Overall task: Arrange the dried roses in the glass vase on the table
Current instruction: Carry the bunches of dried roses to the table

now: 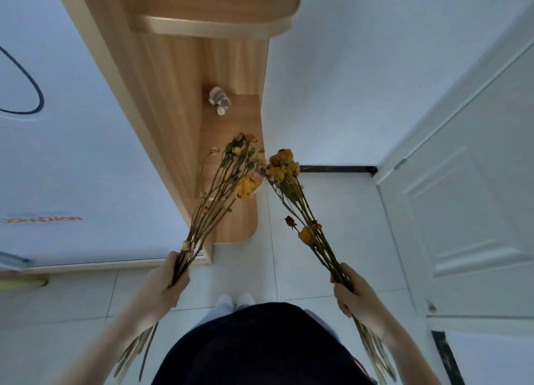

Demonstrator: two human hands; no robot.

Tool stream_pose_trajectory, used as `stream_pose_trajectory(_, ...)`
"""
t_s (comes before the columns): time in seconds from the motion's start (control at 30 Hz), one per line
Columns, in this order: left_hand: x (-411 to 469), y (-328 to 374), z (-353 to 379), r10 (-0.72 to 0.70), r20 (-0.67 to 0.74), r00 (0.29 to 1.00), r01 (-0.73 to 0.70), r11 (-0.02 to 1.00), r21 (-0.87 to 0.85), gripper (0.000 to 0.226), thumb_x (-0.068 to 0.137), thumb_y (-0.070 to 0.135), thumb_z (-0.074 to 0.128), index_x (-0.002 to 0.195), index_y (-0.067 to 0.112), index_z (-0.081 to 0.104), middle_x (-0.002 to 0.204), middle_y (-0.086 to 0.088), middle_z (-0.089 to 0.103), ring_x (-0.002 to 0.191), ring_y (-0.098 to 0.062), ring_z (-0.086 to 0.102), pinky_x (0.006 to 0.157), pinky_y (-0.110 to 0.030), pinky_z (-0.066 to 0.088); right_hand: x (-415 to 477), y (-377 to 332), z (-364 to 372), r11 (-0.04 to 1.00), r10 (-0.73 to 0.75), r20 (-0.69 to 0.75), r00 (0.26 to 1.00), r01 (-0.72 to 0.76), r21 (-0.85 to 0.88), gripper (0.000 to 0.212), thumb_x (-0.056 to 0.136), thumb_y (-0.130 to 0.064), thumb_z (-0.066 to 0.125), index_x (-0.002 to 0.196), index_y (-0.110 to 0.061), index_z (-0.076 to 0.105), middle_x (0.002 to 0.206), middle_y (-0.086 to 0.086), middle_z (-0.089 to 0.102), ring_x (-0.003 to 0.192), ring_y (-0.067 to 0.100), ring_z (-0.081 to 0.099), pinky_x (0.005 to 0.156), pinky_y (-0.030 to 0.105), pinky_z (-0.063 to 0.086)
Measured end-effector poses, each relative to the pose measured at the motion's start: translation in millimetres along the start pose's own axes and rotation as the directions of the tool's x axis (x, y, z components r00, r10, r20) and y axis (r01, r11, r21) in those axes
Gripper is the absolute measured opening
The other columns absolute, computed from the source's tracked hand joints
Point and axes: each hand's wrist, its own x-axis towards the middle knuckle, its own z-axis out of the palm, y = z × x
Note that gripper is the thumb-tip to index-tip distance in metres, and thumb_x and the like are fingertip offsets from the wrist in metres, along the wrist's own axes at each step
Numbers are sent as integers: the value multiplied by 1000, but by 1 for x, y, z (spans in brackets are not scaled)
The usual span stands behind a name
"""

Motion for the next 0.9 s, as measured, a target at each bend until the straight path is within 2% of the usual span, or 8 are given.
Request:
stream_pose_trajectory(0.13,3,-10,11,-95,32,995,96,994,-42,15,91,8,47,80,7,37,50,0,41,39,-9,39,38,-23,35,1,7,1,999,50,19,999,-50,11,10,91,1,41,88,-7,47,44,-10,41,36,10,33,41,21,33)
stream_pose_trajectory(0.3,9,-7,16,-94,61,994,97,995,-33,11,91,11,45,82,9,40,45,1,43,38,-10,41,39,-25,36,-1,16,-1,995,99,7,995,-99,28,9,90,0,42,90,-7,48,49,-7,42,37,10,35,42,21,34)
stream_pose_trajectory(0.43,18,-4,16,-90,108,990,91,996,-12,12,92,12,45,82,8,40,47,2,44,38,-9,41,39,-25,37,-6,25,1,987,144,-21,989,-142,75,10,91,-1,43,89,-9,49,46,-10,44,35,9,35,41,19,34)
stream_pose_trajectory(0.63,47,3,13,-70,226,972,49,994,98,14,92,13,44,79,15,40,50,-2,49,38,-9,45,41,-23,39,-26,41,22,956,251,-121,960,-226,185,11,92,-3,44,90,-12,51,52,-4,46,37,8,38,42,20,37)
stream_pose_trajectory(0.9,89,20,21,-22,471,882,-89,973,213,7,95,13,42,90,7,42,53,-8,49,45,-16,46,45,-28,40,-68,60,71,852,420,-252,872,-282,442,9,92,-4,44,89,-11,49,53,-2,45,38,10,38,41,20,37)
